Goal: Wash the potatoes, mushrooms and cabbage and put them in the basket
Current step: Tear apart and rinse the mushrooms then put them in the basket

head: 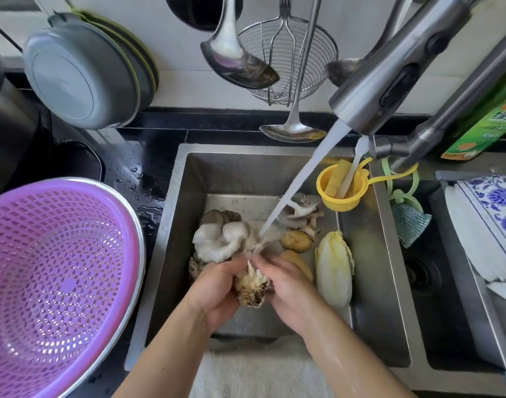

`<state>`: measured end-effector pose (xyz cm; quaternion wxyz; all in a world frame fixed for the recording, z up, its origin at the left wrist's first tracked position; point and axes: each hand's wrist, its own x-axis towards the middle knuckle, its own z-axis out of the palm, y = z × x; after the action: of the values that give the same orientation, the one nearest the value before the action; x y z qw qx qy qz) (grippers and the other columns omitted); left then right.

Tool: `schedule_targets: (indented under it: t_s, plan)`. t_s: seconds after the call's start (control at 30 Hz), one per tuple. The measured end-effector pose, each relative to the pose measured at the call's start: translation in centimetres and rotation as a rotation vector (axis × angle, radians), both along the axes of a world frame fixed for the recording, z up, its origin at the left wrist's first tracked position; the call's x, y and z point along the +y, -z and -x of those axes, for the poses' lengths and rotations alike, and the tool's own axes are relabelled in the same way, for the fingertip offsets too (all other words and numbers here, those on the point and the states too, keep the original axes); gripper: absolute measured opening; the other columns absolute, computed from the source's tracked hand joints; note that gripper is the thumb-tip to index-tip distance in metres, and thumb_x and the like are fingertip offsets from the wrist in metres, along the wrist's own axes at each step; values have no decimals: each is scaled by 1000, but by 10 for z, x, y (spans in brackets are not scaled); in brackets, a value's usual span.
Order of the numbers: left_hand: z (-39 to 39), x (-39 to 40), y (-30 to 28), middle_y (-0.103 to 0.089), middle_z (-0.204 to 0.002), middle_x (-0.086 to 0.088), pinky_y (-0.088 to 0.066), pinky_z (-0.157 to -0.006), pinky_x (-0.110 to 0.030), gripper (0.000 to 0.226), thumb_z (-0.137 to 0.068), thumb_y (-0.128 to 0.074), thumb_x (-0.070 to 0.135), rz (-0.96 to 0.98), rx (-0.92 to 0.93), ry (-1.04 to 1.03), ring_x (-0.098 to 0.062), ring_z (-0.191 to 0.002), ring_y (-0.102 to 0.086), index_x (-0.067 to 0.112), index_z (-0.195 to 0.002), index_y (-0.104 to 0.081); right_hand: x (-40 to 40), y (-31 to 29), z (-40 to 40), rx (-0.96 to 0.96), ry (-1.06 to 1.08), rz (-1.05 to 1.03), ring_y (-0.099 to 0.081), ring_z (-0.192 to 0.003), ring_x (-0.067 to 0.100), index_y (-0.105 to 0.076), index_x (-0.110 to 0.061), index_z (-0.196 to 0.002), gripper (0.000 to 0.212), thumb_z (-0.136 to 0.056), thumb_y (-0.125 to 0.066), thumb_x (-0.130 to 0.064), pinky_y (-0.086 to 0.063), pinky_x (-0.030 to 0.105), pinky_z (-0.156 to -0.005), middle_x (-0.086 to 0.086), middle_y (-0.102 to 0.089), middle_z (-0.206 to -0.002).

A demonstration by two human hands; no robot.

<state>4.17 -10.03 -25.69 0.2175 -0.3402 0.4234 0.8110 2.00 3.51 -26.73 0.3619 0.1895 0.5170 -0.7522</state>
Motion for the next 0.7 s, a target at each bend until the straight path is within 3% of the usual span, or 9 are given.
schedule_targets:
  t_s: [0.13, 0.2, 0.3, 0.43, 0.6, 0.7]
  plan:
    - [-2, 1, 1, -71, -127, -23, -53, -103, -47, 30, -104, -57, 12, -7, -1, -4, -35, -121, -69, -2, -128, -69, -7, 10, 3, -8, 20, -197, -74, -105, 29, -80, -12, -103, 20, -84, -80, -19, -54, 47, -103, 11, -80, -102]
    - [-4, 5, 3, -71, -128, -24, -53, -104, -47, 30, -101, -59, 4, -6, -9, -7, -36, -122, -68, -5, -127, -69, -11, 14, 4, -65, 74, -266, -75, -99, 34, -79, -10, -94, 16, -79, -72, -9, -56, 51, -99, 14, -79, -95]
    - [-5, 11, 9, -74, -122, -21, -54, -100, -44, 26, -101, -52, -3, 34, -65, -103, -36, -115, -71, -5, -119, -71, -19, 18, 3, -116, 222, -236, -74, -93, 34, -74, -3, -92, 8, -92, -66, -3, -58, 47, -91, 16, -77, -92]
    - [-3, 17, 12, -77, -106, -19, -57, -88, -41, 20, -100, -56, -2, 119, -107, -187, -31, -95, -75, -2, -101, -75, -26, 22, -6, -70, 334, -266, -76, -90, 26, -72, -8, -97, 6, -94, -71, -13, -62, 45, -89, 8, -80, -92]
    - [-3, 11, 3, -78, -109, -19, -58, -92, -43, 21, -104, -55, 2, 147, -62, -68, -29, -100, -77, -2, -113, -73, -10, 19, 2, -59, 216, -278, -75, -91, 33, -71, -6, -91, 8, -88, -78, -8, -59, 46, -86, 15, -79, -91]
    - [-3, 0, 6, -73, -122, -25, -53, -104, -48, 28, -98, -58, -3, 116, -42, 36, -39, -118, -69, -3, -123, -71, 3, 14, 10, -42, 89, -176, -74, -88, 28, -74, -7, -91, 5, -91, -73, -2, -56, 35, -76, 13, -78, -90]
